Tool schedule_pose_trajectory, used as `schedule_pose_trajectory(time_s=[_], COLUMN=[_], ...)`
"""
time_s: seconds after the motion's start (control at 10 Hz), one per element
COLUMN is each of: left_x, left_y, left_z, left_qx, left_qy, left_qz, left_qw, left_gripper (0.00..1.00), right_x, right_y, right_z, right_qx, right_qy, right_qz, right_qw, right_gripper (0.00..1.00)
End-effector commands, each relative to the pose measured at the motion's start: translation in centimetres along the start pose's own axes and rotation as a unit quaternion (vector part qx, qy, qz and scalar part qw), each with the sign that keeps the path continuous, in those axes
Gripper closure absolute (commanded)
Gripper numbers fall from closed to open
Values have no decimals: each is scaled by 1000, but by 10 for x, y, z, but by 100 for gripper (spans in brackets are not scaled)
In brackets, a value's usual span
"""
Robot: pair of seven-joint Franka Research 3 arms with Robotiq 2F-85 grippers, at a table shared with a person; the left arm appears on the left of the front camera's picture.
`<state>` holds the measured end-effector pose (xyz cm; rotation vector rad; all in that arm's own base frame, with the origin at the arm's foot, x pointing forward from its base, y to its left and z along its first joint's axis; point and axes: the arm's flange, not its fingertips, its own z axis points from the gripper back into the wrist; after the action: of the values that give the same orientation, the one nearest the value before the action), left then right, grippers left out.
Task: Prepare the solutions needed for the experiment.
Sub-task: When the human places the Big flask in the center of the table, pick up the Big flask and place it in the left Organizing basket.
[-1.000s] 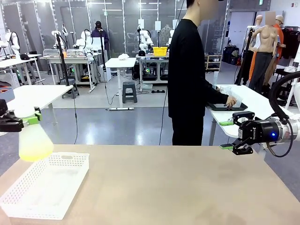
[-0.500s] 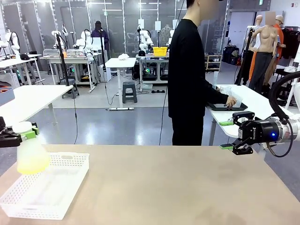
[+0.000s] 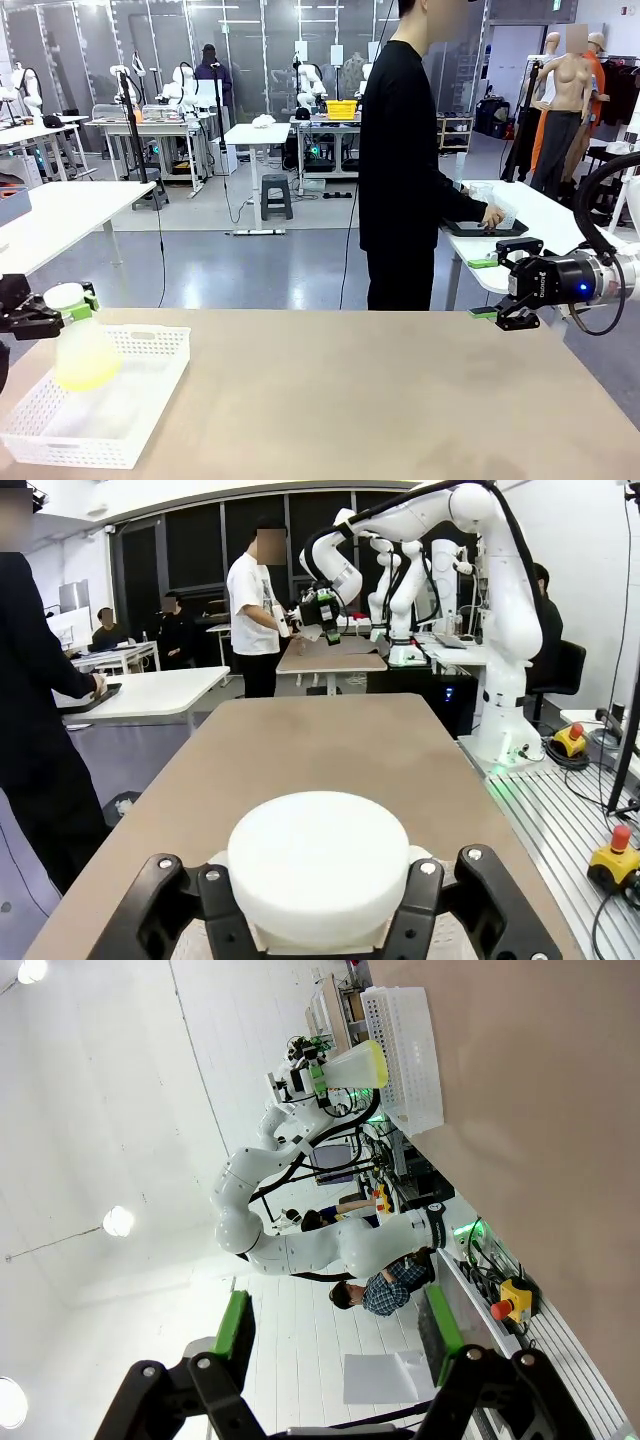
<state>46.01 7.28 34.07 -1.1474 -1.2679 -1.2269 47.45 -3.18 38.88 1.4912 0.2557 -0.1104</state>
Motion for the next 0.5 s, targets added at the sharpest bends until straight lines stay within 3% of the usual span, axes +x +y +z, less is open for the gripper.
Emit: schedule_pose_trajectory(time_s=[0.0, 0.4], left_x=[-8, -38], left_y=[1, 4], left_z=[-7, -17], left_qx=[0, 0], left_qy=[-9, 7], left_qz=[-11, -24], left_qw=[1000, 1000], left_gripper=[100, 100], right_x=[-2, -2], right_y=[2, 2], right_z=[-1, -1], right_qx=[-1, -1], right_qy=[-2, -2], right_qz=[2, 2], right_qw=[1000, 1000], right_gripper=[17, 17])
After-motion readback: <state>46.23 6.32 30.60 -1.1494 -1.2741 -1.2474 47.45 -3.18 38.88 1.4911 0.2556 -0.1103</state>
